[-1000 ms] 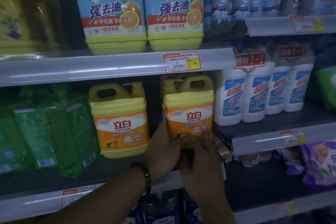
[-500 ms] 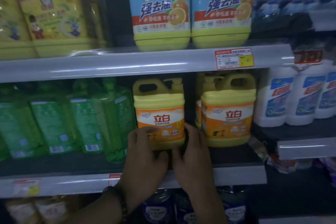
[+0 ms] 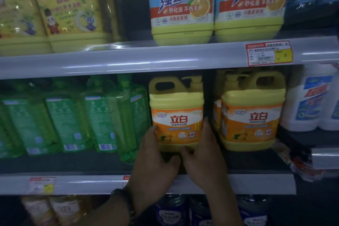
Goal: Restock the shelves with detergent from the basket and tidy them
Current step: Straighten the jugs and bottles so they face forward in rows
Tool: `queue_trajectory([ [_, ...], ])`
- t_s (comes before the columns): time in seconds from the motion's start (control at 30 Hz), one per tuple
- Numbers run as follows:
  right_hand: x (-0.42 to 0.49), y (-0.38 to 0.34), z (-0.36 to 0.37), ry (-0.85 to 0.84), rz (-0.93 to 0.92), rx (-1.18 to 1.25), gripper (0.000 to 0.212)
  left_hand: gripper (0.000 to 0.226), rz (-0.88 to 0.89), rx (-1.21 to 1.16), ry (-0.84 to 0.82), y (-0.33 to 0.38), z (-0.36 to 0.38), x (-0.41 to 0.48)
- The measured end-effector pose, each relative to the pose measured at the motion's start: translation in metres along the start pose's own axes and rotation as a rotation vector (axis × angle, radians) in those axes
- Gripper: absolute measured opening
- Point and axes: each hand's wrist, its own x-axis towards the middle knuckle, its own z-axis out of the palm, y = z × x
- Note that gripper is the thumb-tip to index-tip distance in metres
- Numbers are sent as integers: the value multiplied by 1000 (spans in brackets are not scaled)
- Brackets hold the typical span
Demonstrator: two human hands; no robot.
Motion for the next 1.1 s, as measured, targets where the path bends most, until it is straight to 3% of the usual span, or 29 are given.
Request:
queue_trajectory([
  [0.13, -8, -2, -6, 30, 23, -3, 107, 74, -1, -96, -15, 6, 2, 0],
  [0.23, -19, -2, -17, 81, -26, 45, 81, 89, -35, -159, -33, 10, 1, 5],
  [0.4, -33, 4, -35, 90, -92, 158, 47, 77, -90, -222, -153, 19, 4, 20],
  [0.47, -37, 4, -40, 68, -98, 241, 47, 71, -113, -243, -194, 26, 7, 24],
  [0.57, -43, 5, -45, 83, -93, 303, 57, 41, -62, -194, -282, 35, 12, 29],
  [0.7, -42, 13, -46, 72, -161, 170, 59, 54, -2, -214, -323, 38, 16, 37],
  [0.83, -43, 17, -45, 76, -180, 104, 62, 91, -15, -216, -263, 24, 13, 42],
  [0.97, -43, 21, -52, 78, -234, 49, 63, 72, -46, -222, -282, 16, 2, 45],
  [1.1, -39, 24, -52, 79, -149, -18, 58, 62, -62, -189, -306, 14, -6, 47],
])
